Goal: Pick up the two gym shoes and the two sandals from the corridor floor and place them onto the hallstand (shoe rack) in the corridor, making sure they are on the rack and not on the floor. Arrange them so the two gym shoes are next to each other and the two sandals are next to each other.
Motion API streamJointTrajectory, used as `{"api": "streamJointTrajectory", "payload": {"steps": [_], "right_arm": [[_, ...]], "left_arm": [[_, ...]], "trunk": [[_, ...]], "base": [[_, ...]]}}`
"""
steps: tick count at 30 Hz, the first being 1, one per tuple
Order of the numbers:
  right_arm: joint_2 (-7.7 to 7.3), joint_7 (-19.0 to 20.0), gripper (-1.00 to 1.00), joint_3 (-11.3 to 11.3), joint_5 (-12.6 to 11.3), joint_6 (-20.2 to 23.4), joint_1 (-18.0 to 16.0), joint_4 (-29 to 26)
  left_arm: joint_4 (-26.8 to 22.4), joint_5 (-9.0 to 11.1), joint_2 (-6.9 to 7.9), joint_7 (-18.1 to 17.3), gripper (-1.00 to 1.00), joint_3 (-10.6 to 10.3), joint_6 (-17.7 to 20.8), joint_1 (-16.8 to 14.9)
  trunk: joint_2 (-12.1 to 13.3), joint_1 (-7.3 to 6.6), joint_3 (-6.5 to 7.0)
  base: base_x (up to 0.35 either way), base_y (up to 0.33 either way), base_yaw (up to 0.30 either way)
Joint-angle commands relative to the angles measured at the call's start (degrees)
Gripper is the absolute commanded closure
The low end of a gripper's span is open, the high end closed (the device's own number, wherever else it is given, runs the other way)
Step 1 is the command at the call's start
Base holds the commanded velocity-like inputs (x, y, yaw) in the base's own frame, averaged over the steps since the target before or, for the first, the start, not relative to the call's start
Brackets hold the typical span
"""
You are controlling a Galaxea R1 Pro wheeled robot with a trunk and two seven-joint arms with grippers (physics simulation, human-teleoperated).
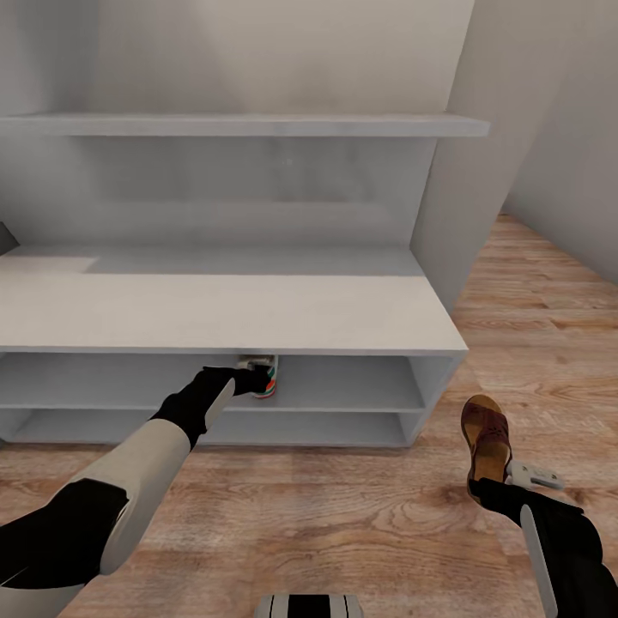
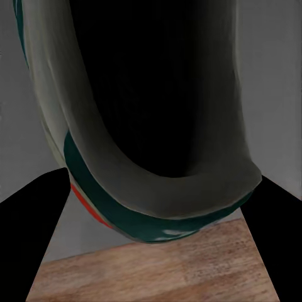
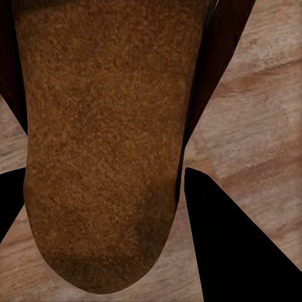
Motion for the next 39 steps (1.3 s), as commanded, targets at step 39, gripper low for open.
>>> {"api": "streamJointTrajectory", "payload": {"steps": [39], "right_arm": [[-0.01,-0.14,1.0,0.02,0.07,0.3,-0.03,-0.07]], "left_arm": [[-0.15,0.52,0.04,0.1,1.0,-0.38,0.29,0.08]], "trunk": [[-0.02,-0.01,-0.04]], "base": [[0.029,0.0,0.0]]}}
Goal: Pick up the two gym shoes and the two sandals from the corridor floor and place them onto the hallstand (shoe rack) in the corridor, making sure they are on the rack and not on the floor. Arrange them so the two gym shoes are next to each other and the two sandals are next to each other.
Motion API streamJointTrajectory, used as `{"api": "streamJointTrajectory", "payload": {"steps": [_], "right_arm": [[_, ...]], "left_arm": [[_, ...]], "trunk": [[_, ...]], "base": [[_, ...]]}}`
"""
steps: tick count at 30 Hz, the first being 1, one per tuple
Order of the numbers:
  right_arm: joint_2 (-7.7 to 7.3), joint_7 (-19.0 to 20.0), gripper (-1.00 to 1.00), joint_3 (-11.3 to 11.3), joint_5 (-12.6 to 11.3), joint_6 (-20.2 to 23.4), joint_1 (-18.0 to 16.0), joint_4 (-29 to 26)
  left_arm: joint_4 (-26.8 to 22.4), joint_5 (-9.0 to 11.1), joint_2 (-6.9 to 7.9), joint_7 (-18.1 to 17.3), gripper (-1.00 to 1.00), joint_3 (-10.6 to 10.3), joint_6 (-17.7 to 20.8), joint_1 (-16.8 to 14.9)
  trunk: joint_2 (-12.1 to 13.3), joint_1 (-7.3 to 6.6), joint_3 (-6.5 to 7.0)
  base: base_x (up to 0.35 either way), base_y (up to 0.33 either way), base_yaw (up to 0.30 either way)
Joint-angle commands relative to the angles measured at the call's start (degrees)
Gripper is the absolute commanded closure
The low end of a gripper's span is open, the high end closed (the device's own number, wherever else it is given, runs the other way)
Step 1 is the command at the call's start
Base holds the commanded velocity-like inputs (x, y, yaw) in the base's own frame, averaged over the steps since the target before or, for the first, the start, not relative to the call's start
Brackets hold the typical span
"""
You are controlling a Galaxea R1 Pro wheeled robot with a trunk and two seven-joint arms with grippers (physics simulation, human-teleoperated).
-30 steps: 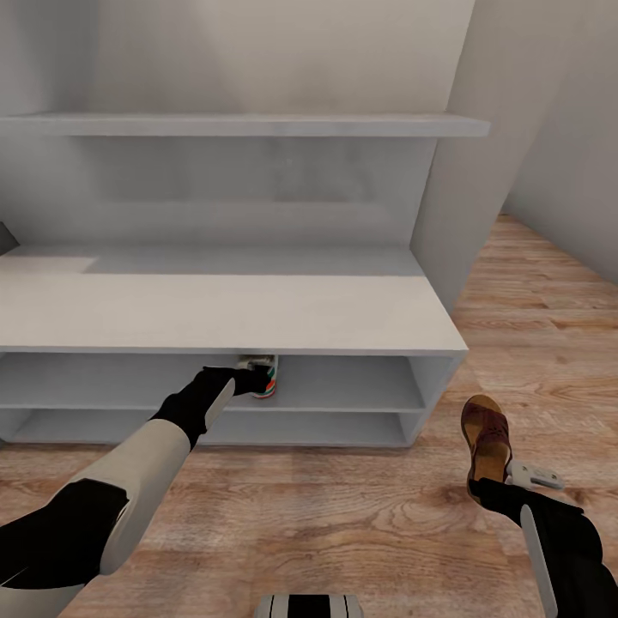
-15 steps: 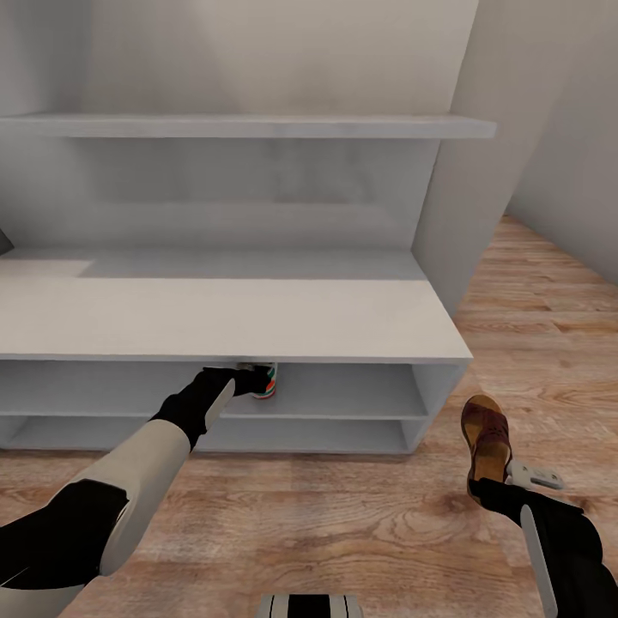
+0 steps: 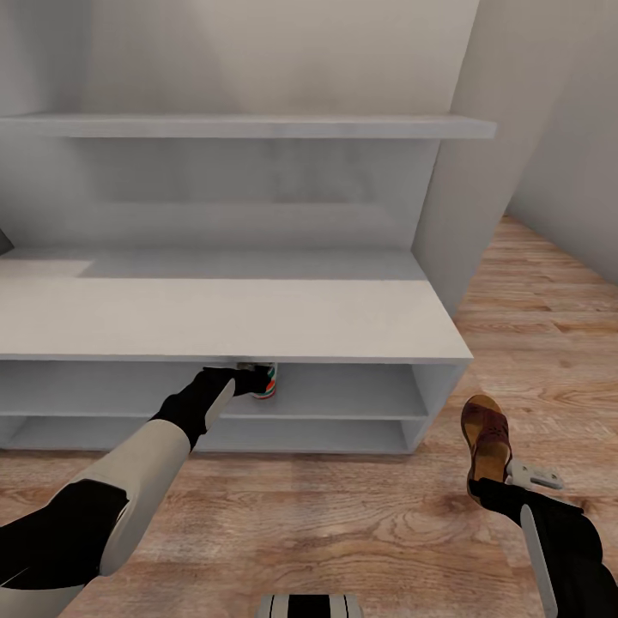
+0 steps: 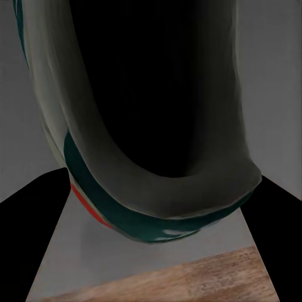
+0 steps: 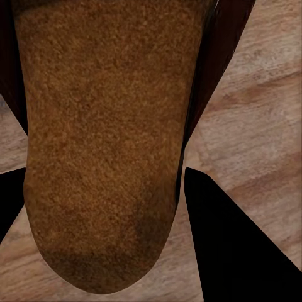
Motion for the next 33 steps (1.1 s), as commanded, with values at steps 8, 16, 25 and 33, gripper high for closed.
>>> {"api": "streamJointTrajectory", "payload": {"steps": [8,16,25,33], "right_arm": [[0.02,-0.13,1.0,0.02,0.06,0.29,-0.03,-0.06],[-0.01,-0.13,1.0,0.02,0.06,0.29,-0.03,-0.06],[0.0,-0.13,1.0,0.02,0.06,0.3,-0.03,-0.06],[-0.01,-0.13,1.0,0.02,0.06,0.3,-0.03,-0.06]], "left_arm": [[0.01,0.54,0.03,0.18,-1.0,-0.25,0.29,0.12],[-0.01,0.56,0.04,0.17,-1.0,-0.22,0.29,0.15],[-0.04,0.57,0.04,0.2,-1.0,-0.21,0.29,0.15],[-0.03,0.57,0.04,0.21,-1.0,-0.2,0.29,0.15]], "trunk": [[-0.02,-0.01,-0.04],[-0.02,-0.01,-0.04],[-0.02,-0.01,-0.04],[-0.02,-0.01,-0.04]], "base": [[0.0,0.0,0.0],[0.0,0.0,0.0],[-0.023,0.0,0.0],[-0.274,0.0,0.0]]}}
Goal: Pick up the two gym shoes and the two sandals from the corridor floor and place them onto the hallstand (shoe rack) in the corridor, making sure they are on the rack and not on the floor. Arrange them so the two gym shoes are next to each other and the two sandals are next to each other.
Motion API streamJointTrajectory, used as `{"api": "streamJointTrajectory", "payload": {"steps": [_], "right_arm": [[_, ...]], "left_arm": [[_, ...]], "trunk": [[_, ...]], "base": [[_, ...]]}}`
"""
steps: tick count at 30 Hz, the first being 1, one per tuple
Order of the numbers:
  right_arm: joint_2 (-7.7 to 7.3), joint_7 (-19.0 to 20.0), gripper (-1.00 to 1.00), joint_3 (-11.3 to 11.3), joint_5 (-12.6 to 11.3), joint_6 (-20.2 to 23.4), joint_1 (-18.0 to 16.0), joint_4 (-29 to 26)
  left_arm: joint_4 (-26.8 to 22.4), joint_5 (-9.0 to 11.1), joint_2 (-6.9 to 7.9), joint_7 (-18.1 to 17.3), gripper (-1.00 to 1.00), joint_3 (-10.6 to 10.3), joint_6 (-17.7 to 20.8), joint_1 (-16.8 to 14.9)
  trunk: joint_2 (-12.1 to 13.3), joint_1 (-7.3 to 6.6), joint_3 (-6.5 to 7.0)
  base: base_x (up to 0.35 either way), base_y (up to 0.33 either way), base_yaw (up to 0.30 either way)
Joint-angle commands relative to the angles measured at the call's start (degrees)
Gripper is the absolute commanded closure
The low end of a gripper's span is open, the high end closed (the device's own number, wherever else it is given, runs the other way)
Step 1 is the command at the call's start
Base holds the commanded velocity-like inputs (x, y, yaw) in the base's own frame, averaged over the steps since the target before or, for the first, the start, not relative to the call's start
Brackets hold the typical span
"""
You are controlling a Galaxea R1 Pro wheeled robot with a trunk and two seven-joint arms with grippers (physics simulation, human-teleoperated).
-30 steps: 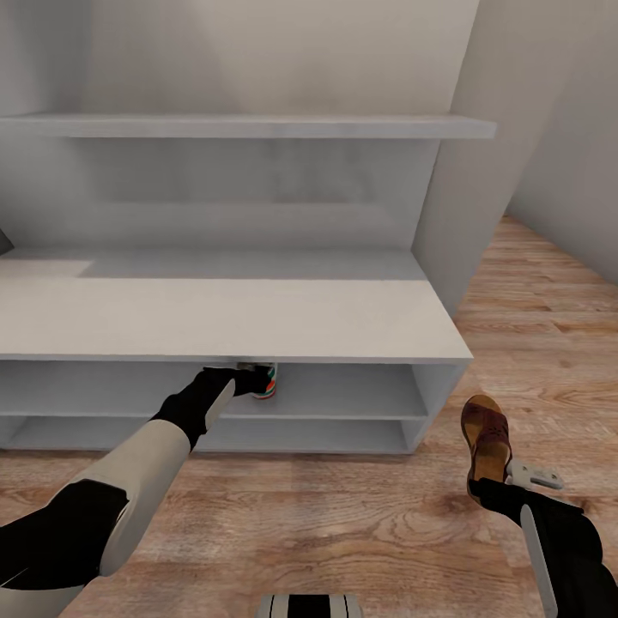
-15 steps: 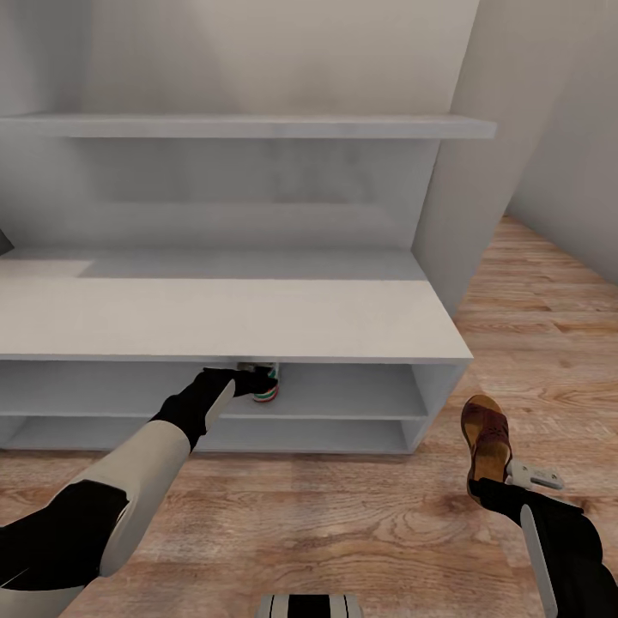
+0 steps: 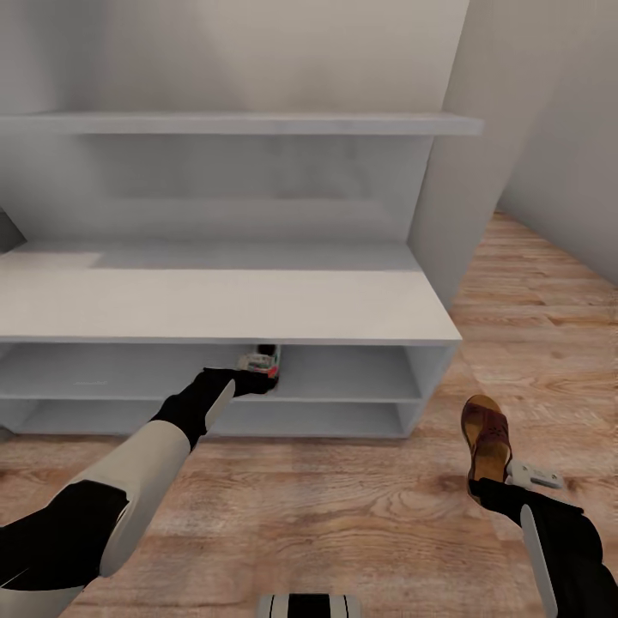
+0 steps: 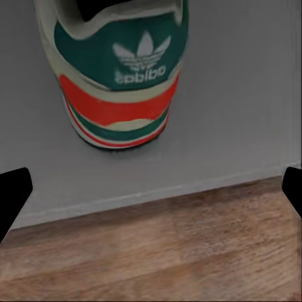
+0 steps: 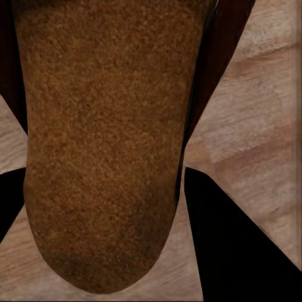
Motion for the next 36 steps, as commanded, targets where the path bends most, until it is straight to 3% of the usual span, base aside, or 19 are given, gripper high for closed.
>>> {"api": "streamJointTrajectory", "payload": {"steps": [1,25,27,32,33,34,35,36], "right_arm": [[-0.02,-0.14,1.0,0.02,0.06,0.3,-0.03,-0.06],[0.02,-0.14,1.0,0.02,0.06,0.29,-0.03,-0.02],[0.0,-0.14,1.0,0.02,0.06,0.28,-0.03,-0.01],[0.0,-0.14,1.0,0.02,0.06,0.29,-0.03,0.03],[0.0,-0.14,1.0,0.02,0.06,0.3,-0.03,0.03],[0.01,-0.14,1.0,0.02,0.06,0.3,-0.03,0.03],[0.02,-0.14,1.0,0.06,0.06,0.3,-0.03,0.03],[0.02,-0.14,1.0,0.07,0.06,0.3,-0.03,0.03]], "left_arm": [[-0.08,0.58,0.04,0.16,-1.0,-0.26,0.29,-0.03],[-0.2,0.65,0.06,0.2,-1.0,0.44,0.29,0.02],[-0.3,0.66,0.13,0.2,-1.0,2.09,0.29,0.38],[-0.56,0.57,0.98,0.02,-1.0,11.21,0.29,4.57],[-0.7,0.54,1.18,-0.14,-1.0,13.68,0.29,6.29],[-0.88,0.55,1.25,-0.22,-1.0,14.79,0.29,7.2],[-4.54,0.62,1.61,-1.09,-1.0,19.12,0.29,12.86],[-6.04,0.63,1.79,-1.5,-1.0,19.71,0.29,14.23]], "trunk": [[-0.02,-0.05,-0.04],[-0.02,-0.05,-0.04],[-0.02,-0.05,-0.04],[-0.02,-0.05,-0.04],[-0.02,-0.05,-0.04],[-0.02,-0.05,-0.04],[-0.02,-0.05,-0.04],[-0.02,-0.05,-0.04]], "base": [[-0.326,0.0,0.0],[-0.298,0.0,0.0],[-0.046,0.0,0.0],[-0.014,0.0,0.0],[-0.004,0.0,0.0],[-0.004,0.0,0.0],[-0.001,0.0,0.0],[0.0,0.0,0.0]]}}
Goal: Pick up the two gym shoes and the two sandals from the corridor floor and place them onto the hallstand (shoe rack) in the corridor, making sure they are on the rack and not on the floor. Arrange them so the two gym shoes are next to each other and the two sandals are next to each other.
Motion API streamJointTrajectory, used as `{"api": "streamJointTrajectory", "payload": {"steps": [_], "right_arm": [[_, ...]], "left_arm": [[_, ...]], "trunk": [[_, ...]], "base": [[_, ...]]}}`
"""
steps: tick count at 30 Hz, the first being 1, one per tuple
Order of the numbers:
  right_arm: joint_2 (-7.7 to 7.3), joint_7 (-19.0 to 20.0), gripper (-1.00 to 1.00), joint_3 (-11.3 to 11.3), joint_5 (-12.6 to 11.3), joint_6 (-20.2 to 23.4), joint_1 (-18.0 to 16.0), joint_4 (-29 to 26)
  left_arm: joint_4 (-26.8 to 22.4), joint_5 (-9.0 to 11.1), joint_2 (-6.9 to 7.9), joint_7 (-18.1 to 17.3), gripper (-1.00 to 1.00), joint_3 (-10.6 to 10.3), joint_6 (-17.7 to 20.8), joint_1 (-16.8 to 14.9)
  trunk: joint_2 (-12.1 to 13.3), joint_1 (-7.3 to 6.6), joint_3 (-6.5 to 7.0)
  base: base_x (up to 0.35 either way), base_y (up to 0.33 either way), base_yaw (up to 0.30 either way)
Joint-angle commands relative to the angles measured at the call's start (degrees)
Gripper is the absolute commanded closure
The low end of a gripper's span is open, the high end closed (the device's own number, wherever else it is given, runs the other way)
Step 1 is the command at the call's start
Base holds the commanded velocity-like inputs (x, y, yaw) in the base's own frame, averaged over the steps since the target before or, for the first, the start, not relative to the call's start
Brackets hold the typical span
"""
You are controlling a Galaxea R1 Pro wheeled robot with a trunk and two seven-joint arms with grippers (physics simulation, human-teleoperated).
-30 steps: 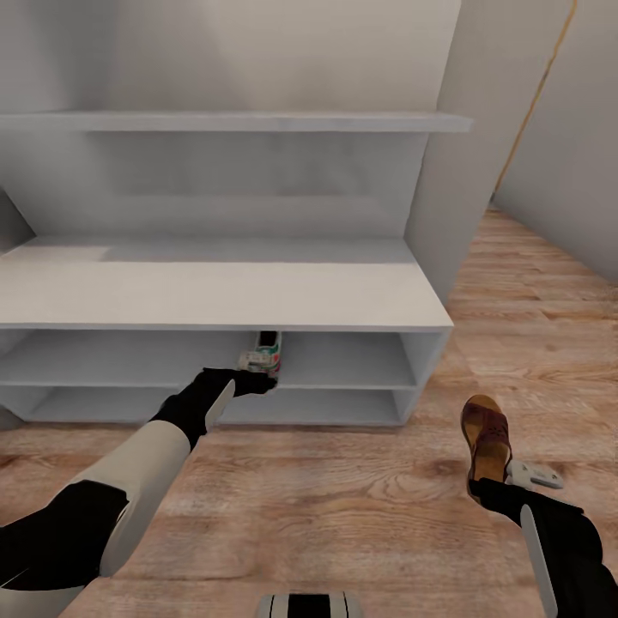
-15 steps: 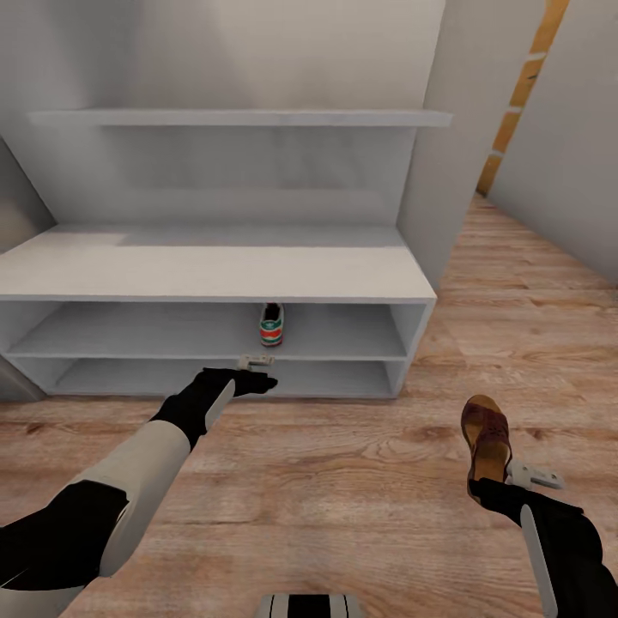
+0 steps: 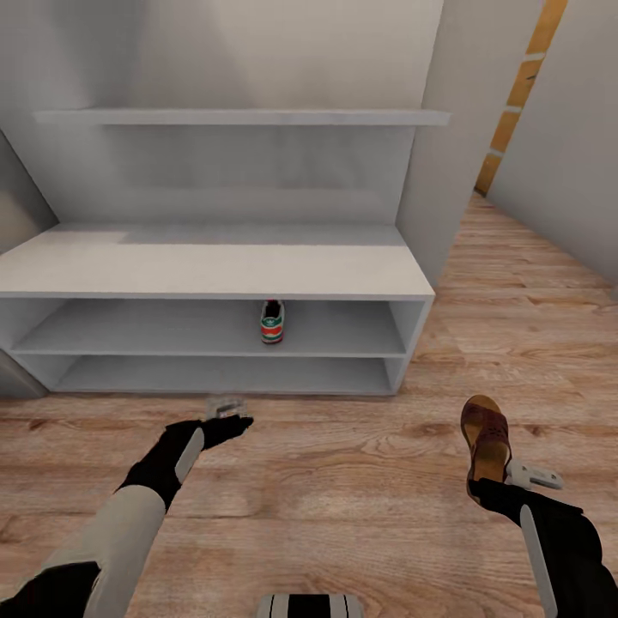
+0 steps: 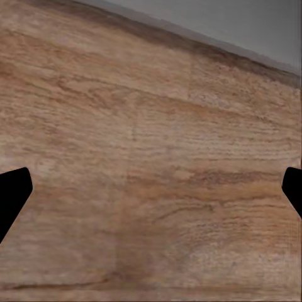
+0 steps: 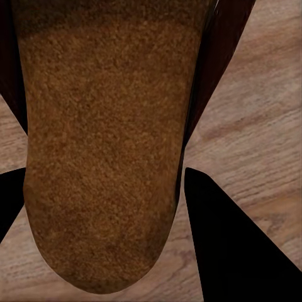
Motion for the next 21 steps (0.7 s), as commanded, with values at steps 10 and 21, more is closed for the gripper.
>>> {"api": "streamJointTrajectory", "payload": {"steps": [10,21], "right_arm": [[0.0,-0.31,1.0,0.06,0.1,0.28,-0.03,-0.05],[-0.56,0.56,1.0,-0.84,-0.09,1.5,1.91,-1.96]], "left_arm": [[-48.05,0.39,2.97,-54.74,-1.0,26.2,0.44,31.21],[-48.54,0.6,2.66,-69.86,-1.0,31.61,0.62,31.59]], "trunk": [[-0.02,-0.02,-0.03],[-0.02,-0.02,-0.03]], "base": [[0.0,0.0,0.0],[0.0,0.0,0.0]]}}
